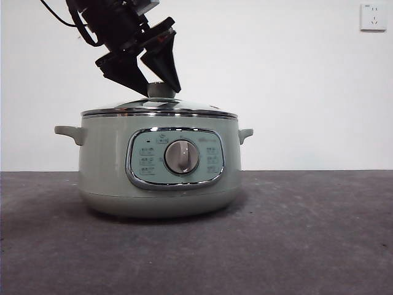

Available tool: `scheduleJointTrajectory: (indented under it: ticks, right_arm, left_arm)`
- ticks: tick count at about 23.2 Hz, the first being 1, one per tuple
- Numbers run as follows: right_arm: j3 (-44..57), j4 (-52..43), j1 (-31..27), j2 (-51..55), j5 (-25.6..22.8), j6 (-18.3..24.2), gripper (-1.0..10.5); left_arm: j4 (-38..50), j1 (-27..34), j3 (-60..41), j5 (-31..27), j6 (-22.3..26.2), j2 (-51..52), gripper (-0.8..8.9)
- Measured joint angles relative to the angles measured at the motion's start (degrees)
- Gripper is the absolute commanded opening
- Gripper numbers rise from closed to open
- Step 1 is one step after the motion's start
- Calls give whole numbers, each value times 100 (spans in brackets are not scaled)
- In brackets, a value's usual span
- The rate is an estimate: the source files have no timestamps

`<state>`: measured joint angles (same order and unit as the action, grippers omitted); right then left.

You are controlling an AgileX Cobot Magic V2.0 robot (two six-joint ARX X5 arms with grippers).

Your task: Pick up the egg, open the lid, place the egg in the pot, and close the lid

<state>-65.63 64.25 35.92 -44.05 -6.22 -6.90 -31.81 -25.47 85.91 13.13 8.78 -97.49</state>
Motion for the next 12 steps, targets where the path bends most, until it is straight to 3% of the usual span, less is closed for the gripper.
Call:
scheduleJointTrajectory:
  ticks: [12]
  right_arm:
    - [0, 0, 0, 0, 0, -2, 469]
  left_arm:
    - [-24, 2, 35, 2, -4, 380, 390]
